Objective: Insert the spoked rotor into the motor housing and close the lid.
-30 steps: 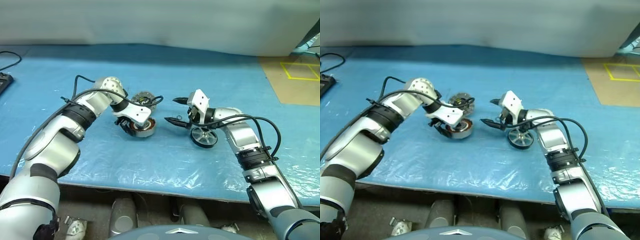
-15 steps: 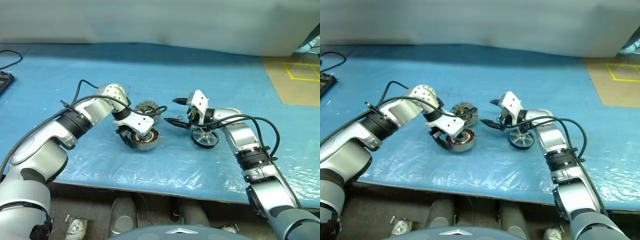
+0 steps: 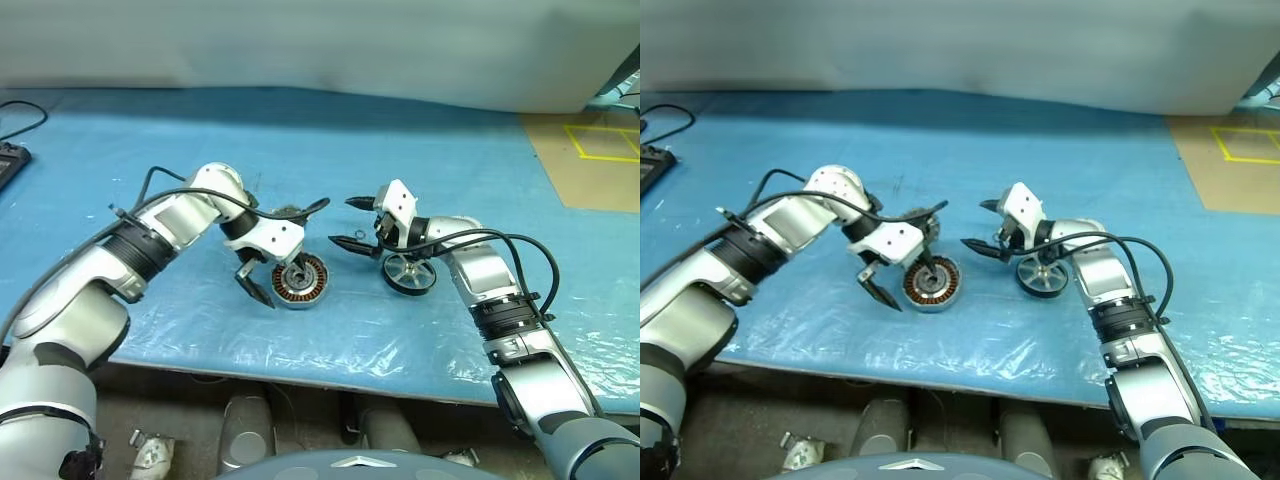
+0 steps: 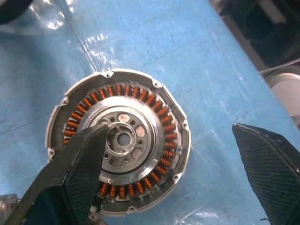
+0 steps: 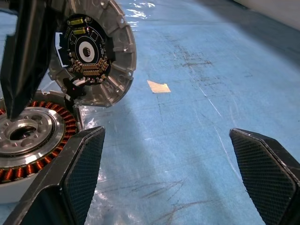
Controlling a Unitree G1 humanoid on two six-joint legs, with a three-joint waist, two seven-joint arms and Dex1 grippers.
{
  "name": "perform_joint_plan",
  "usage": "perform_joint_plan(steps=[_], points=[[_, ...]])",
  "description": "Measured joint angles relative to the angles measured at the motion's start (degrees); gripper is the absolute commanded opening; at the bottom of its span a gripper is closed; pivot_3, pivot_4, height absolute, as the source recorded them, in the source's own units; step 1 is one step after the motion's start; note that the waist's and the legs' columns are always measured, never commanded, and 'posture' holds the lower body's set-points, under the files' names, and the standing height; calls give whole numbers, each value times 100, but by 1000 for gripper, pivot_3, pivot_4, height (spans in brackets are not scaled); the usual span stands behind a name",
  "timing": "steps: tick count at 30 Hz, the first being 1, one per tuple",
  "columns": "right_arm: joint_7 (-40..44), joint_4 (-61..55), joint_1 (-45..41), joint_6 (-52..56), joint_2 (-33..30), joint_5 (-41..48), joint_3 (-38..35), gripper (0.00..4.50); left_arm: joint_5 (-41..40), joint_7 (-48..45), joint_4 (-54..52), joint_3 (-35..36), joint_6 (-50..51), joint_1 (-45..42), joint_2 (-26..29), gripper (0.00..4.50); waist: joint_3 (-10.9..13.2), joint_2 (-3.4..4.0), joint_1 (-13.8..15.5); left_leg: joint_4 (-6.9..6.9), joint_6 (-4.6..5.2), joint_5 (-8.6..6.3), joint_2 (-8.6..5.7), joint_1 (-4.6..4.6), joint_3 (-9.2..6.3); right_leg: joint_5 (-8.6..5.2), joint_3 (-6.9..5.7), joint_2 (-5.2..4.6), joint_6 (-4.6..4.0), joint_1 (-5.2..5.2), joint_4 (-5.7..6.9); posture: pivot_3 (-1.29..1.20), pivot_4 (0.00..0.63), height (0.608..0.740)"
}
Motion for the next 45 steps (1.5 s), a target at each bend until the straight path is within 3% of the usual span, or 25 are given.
perform_joint_plan(steps=[10,17,24,35,41,45], points=[[32,355,-1,-8,69,0,-2,4500,-1026,0,-392,768,751,32,338,4477,0,0,3,2,-1,0,1,-9,-2,-4,-11,-4,2,0,-2,0,150,740],[31,458,30,-17,69,-1,-3,4500,-1607,38,-1036,1952,1941,484,348,4477,1,1,-12,1,-1,1,4,-12,-4,-6,-16,-4,0,0,-2,0,150,740],[-108,702,120,-65,78,-35,-3,4500,-1954,884,-1601,3256,2843,1021,396,4477,1,2,-25,3,-2,1,5,-14,-5,-8,-23,-7,-2,1,-1,0,150,740],[-491,1514,-119,-306,88,-335,-17,4500,-1628,2534,-2129,4370,2469,2741,14,4477,-1,3,-139,10,-2,1,7,-21,-11,-10,-34,-11,-2,7,-1,0,150,740],[-528,1575,-163,-281,26,-434,-18,4500,-1561,2785,-2309,4613,2153,3631,-115,4477,-1,2,-136,14,0,1,8,-17,-10,-11,-35,-12,-2,10,0,0,150,740],[-511,1564,-167,-210,-57,-506,-5,3229,-1699,2860,-2687,4742,2166,3935,-185,4500,-2,1,-122,16,8,5,7,-15,-9,-11,-42,-20,-2,18,-1,0,150,740]])
